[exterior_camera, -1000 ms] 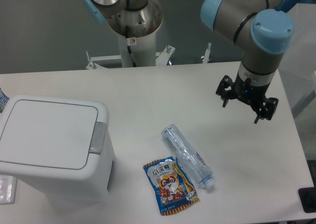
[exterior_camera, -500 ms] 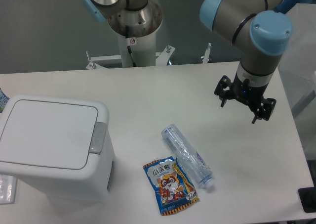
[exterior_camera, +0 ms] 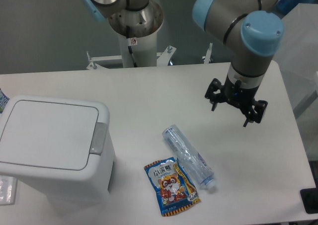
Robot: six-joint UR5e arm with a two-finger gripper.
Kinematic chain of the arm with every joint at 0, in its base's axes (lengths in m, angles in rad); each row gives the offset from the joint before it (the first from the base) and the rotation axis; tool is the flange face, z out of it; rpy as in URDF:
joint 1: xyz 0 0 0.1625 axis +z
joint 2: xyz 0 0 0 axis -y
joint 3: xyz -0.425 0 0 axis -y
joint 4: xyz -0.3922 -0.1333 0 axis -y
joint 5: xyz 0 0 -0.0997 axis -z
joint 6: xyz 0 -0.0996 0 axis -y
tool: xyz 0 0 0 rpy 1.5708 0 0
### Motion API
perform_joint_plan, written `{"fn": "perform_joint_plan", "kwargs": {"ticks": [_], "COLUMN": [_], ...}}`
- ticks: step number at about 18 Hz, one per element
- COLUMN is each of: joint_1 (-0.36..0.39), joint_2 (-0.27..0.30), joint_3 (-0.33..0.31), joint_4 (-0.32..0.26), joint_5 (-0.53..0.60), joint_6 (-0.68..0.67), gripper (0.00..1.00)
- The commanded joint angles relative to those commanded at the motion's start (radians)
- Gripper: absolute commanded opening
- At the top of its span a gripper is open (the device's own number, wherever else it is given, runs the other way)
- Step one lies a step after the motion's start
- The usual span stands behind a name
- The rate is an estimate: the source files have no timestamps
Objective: Open the trash can
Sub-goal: 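Move the gripper over to the grey button on the trash can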
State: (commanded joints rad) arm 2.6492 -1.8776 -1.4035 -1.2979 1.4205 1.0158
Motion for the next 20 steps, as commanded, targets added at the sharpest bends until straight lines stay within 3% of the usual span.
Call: {"fn": "perform_joint_plan", "kwargs": {"ticks": [3, 8, 11, 15, 20], "joint_1": [-0.035, -0.037, -0.043, -0.080, -0.130], "joint_2": [0.018, 0.120, 0.135, 0.150, 0.141], "joint_3": [-0.012, -0.057, -0.058, -0.060, -0.054], "joint_4": [0.032, 0.026, 0.031, 0.038, 0.078], "joint_5": [-0.084, -0.303, -0.426, -0.439, -0.442], "joint_6": [-0.020, -0.069, -0.182, -0.367, -0.452], "gripper": [1.00, 1.00, 1.00, 1.00, 1.00]}}
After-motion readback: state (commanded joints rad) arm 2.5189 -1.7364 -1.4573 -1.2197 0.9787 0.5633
